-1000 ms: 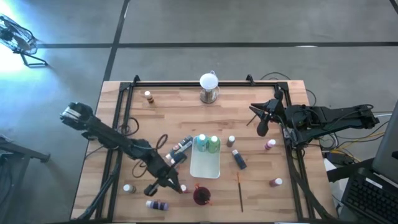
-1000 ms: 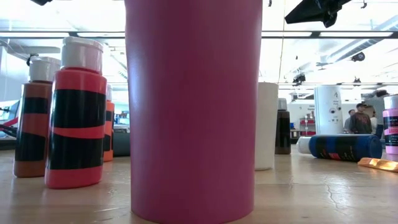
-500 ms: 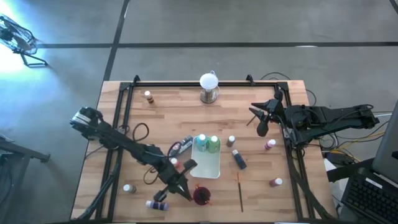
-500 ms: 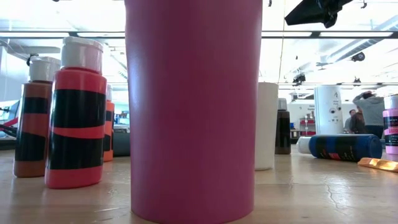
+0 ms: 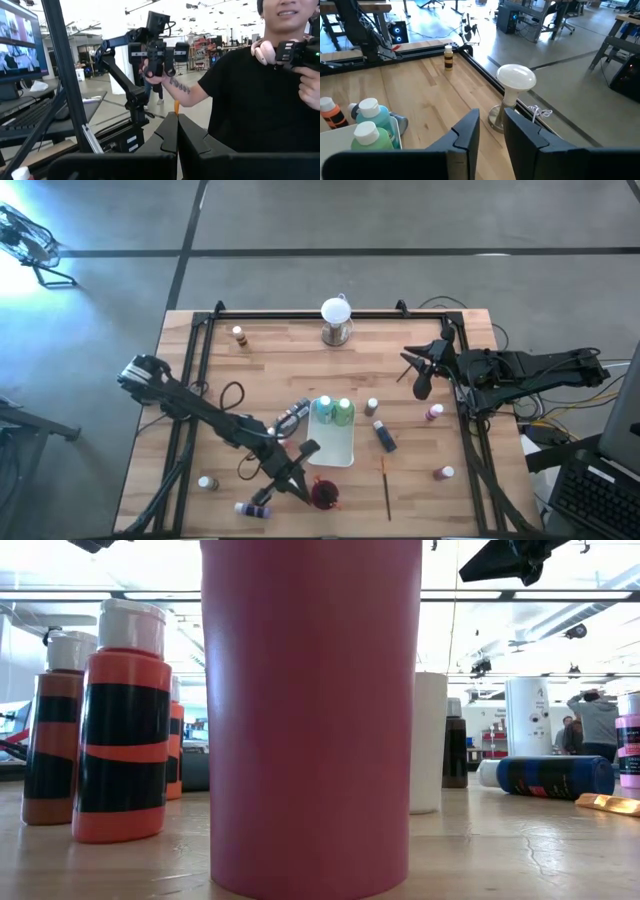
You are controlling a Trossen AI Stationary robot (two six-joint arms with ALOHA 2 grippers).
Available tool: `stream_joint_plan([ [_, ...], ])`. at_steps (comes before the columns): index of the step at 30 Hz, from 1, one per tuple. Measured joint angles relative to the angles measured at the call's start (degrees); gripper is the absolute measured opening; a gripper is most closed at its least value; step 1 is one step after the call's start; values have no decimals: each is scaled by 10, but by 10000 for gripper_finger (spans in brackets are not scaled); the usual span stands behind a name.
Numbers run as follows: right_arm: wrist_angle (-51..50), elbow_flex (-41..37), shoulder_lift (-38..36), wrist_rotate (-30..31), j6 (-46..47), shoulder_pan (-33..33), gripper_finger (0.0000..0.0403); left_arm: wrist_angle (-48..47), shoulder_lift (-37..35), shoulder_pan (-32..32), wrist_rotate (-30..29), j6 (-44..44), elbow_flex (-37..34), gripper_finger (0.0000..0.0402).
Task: Pick & Place Paint Supplies
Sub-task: Put the gold paint brush into the red cup
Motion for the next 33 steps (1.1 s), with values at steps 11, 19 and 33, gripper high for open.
stream_joint_plan([
  [11,0,0,0,0,0,0,53,-1,37,3,-1,42,0,0],
  [19,0,0,0,0,0,0,68,-2,68,16,-1,42,-1,0],
  [33,0,-1,0,0,0,0,106,-53,70,24,-3,-4,-1,44],
])
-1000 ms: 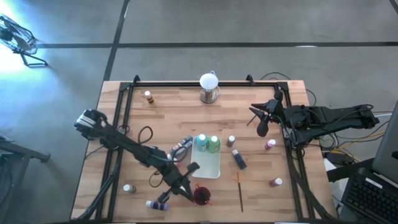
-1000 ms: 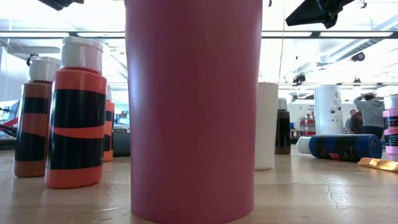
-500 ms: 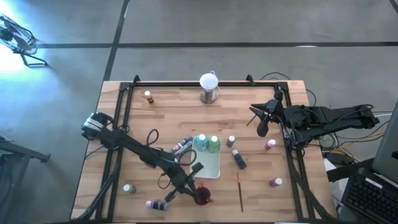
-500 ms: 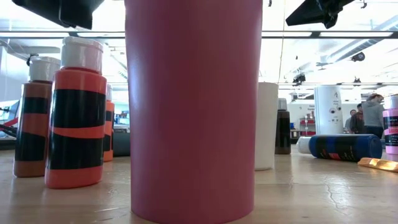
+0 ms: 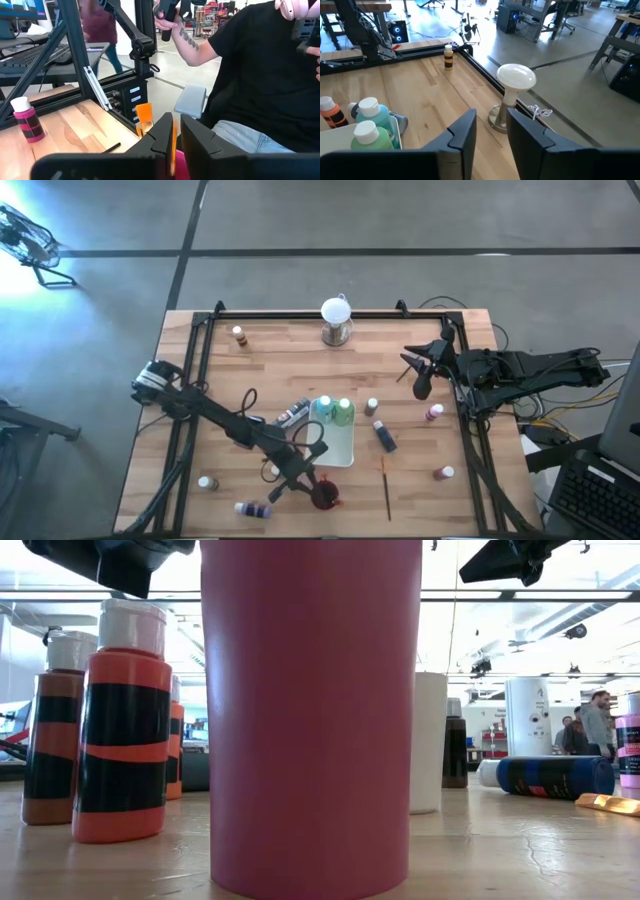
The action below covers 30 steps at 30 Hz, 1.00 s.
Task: Pick & Place Paint Supplies
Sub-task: Put the gold paint brush into the red cup
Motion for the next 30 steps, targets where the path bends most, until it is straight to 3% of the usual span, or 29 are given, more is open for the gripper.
stream_joint_plan([
  [11,-17,-1,0,-4,0,0,80,-11,-14,11,0,-62,0,63],
  [18,-52,-1,0,-4,0,0,54,-155,-118,12,-19,-100,0,60],
  [22,-74,-1,0,-4,0,0,45,-264,-194,4,-108,-112,0,60],
  [30,-90,-1,0,-4,-6,0,40,-458,-324,-15,-364,-130,0,60],
])
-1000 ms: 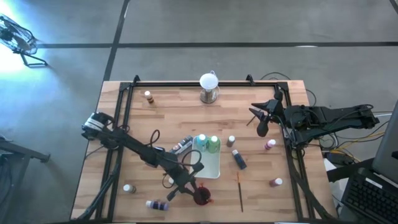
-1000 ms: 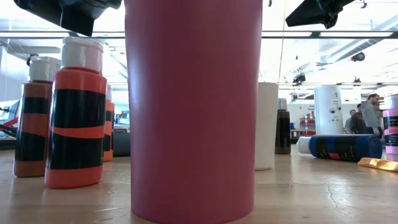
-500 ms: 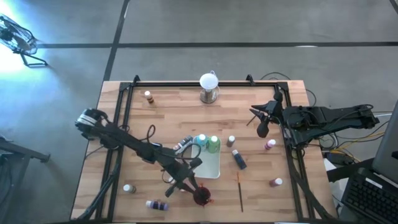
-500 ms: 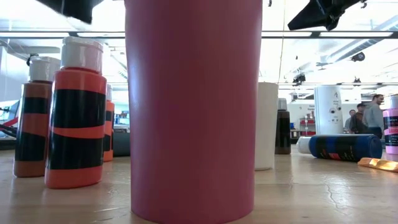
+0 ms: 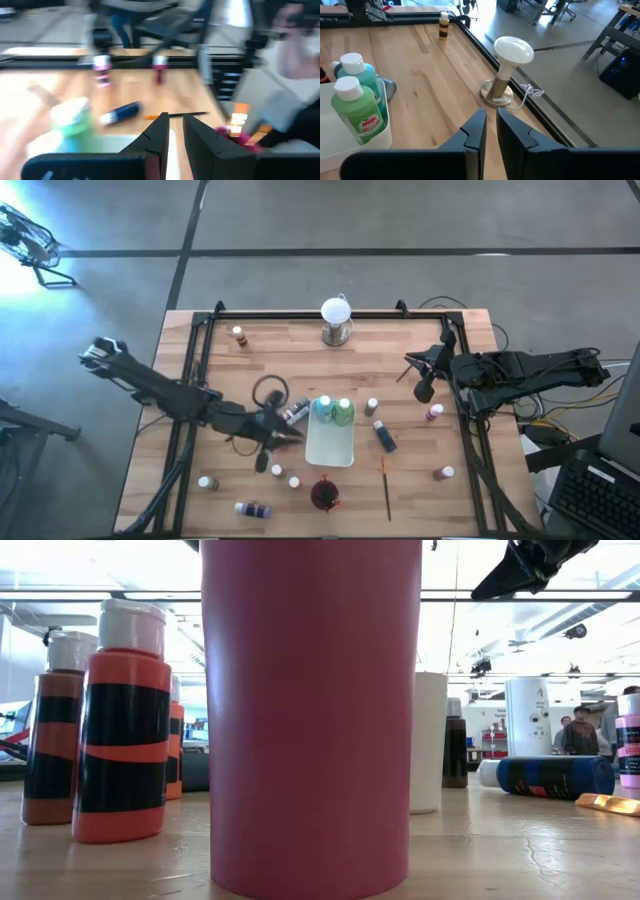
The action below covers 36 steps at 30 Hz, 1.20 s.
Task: Pick & Place Paint Supplies
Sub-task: Put the gold paint brush into the red cup
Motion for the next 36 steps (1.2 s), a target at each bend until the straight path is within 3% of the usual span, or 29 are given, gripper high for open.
stream_joint_plan([
  [4,0,0,0,0,-6,0,49,-55,-37,-1,-80,-33,0,60],
  [7,0,0,0,0,-14,0,57,-86,-53,-1,-105,-36,0,60],
  [25,0,0,0,2,-41,0,113,-135,-65,2,-108,-45,0,61],
  [28,1,0,0,2,-41,0,122,-182,-65,5,-117,-79,0,76],
  [33,1,0,0,2,-36,0,136,-263,-69,10,-205,-111,0,127],
  [36,1,0,0,2,-26,0,143,-282,-80,11,-218,-106,0,148],
])
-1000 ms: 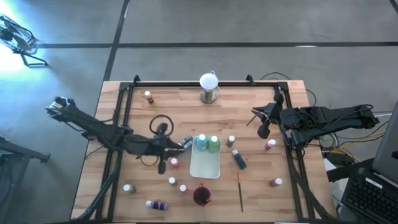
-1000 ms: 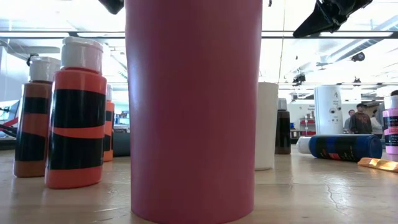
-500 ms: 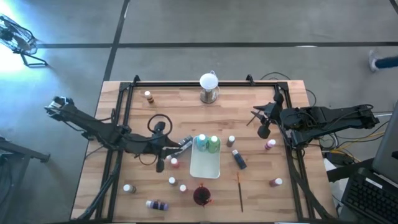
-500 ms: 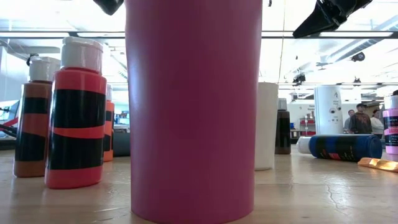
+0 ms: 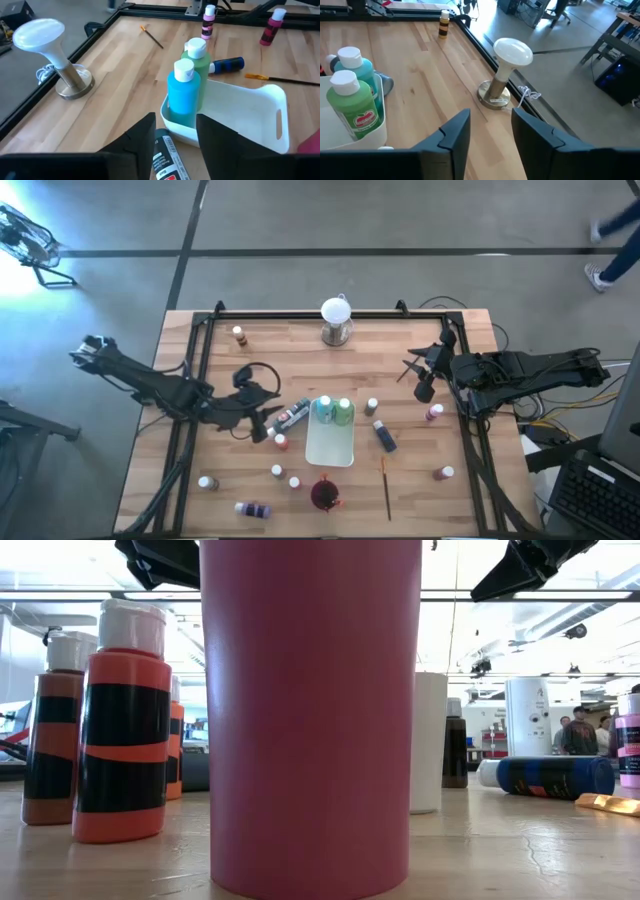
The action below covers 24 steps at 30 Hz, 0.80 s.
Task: Pick & Place Paint Supplies
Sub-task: Put the gold paint brush into the red cup
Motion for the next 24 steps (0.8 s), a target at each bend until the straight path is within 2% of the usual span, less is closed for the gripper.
stream_joint_plan([
  [6,-6,0,0,-14,-3,-23,147,-13,-28,0,0,1,0,155],
  [11,-36,-4,0,-131,7,-77,135,-35,-49,0,0,-7,0,154],
  [14,-54,-7,0,-172,10,-110,129,-52,-62,0,0,-15,0,154],
  [19,-88,-7,0,-179,32,-166,132,-80,-82,0,-23,-20,0,154],
  [24,-94,-7,23,-179,128,-266,143,-83,-93,6,-91,-43,0,153],
])
